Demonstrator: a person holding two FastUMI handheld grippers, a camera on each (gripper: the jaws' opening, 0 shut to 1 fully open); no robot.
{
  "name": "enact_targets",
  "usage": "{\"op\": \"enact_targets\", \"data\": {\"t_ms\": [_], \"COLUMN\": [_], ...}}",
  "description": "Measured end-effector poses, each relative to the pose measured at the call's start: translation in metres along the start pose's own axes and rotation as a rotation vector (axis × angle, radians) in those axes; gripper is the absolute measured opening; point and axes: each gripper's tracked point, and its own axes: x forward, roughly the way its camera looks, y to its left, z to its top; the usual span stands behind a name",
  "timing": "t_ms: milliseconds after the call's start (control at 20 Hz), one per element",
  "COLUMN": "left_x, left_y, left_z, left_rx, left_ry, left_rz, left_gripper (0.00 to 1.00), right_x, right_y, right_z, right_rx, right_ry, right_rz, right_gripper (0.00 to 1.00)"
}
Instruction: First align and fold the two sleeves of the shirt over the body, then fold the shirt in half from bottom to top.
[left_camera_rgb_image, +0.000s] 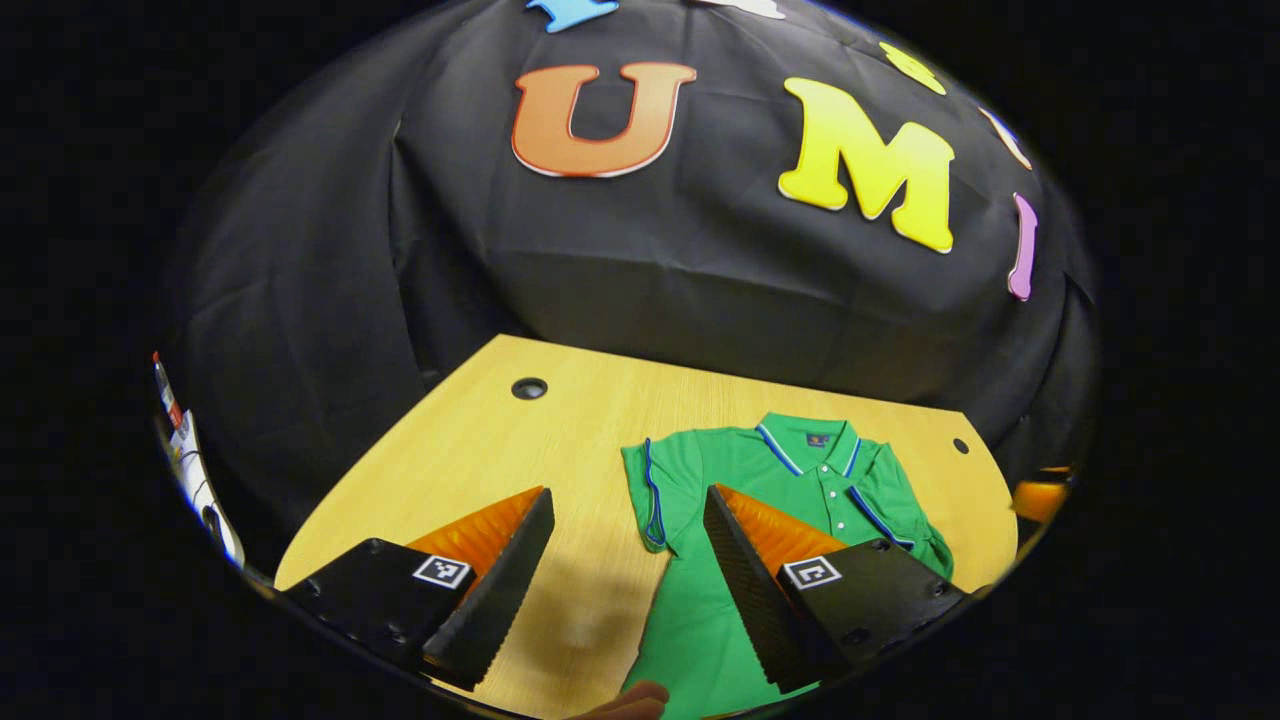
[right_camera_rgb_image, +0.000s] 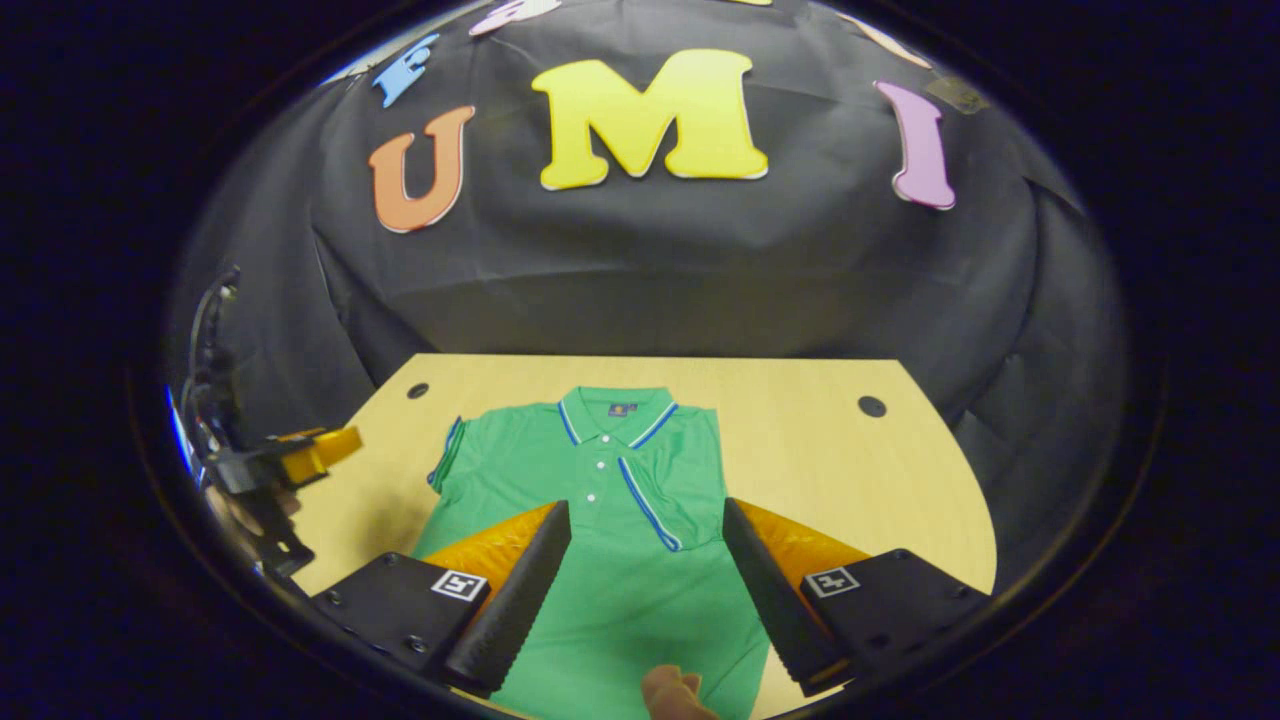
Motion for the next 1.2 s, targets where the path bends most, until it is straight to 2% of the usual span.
{"op": "enact_targets", "data": {"t_ms": [50, 250, 350, 400, 550, 800, 900, 950, 1000, 1050, 1100, 1150, 1200], "left_x": [0.013, 0.062, 0.081, 0.091, 0.112, 0.134, 0.137, 0.137, 0.137, 0.138, 0.139, 0.141, 0.142], "left_y": [-0.004, -0.008, -0.01, -0.01, -0.01, -0.021, -0.025, -0.025, -0.024, -0.023, -0.023, -0.023, -0.021], "left_z": [-0.005, -0.014, -0.019, -0.021, -0.025, -0.036, -0.042, -0.045, -0.047, -0.049, -0.051, -0.052, -0.051], "left_rx": [0.004, 0.032, 0.037, 0.045, 0.054, 0.029, -0.009, -0.027, -0.027, -0.023, -0.024, -0.023, -0.015], "left_ry": [0.017, 0.046, 0.067, 0.077, 0.105, 0.166, 0.207, 0.221, 0.226, 0.229, 0.234, 0.237, 0.236], "left_rz": [-0.014, -0.012, -0.012, -0.008, 0.003, 0.006, 0.008, 0.018, 0.025, 0.029, 0.029, 0.032, 0.036], "left_gripper": [0.97, 0.97, 0.98, 0.97, 0.97, 0.97, 0.95, 0.88, 0.93, 0.83, 0.83, 0.8, 0.86], "right_x": [-0.015, -0.065, -0.077, -0.083, -0.098, -0.1, -0.098, -0.096, -0.094, -0.092, -0.09, -0.091, -0.09], "right_y": [0.0, 0.001, 0.001, 0.0, -0.004, -0.007, -0.008, -0.01, -0.011, -0.011, -0.012, -0.012, -0.013], "right_z": [0.006, 0.016, 0.014, 0.011, -0.003, -0.03, -0.032, -0.032, -0.034, -0.035, -0.036, -0.036, -0.034], "right_rx": [0.017, 0.038, 0.031, 0.026, 0.008, 0.027, 0.04, 0.046, 0.055, 0.065, 0.066, 0.065, 0.066], "right_ry": [-0.016, -0.052, -0.059, -0.057, -0.042, 0.032, 0.046, 0.053, 0.063, 0.074, 0.082, 0.088, 0.094], "right_rz": [-0.01, -0.039, -0.057, -0.069, -0.107, -0.127, -0.127, -0.129, -0.131, -0.125, -0.129, -0.134, -0.138], "right_gripper": [0.95, 0.99, 0.95, 0.99, 0.99, 0.99, 0.99, 0.96, 1.0, 0.99, 0.95, 0.99, 0.99]}}
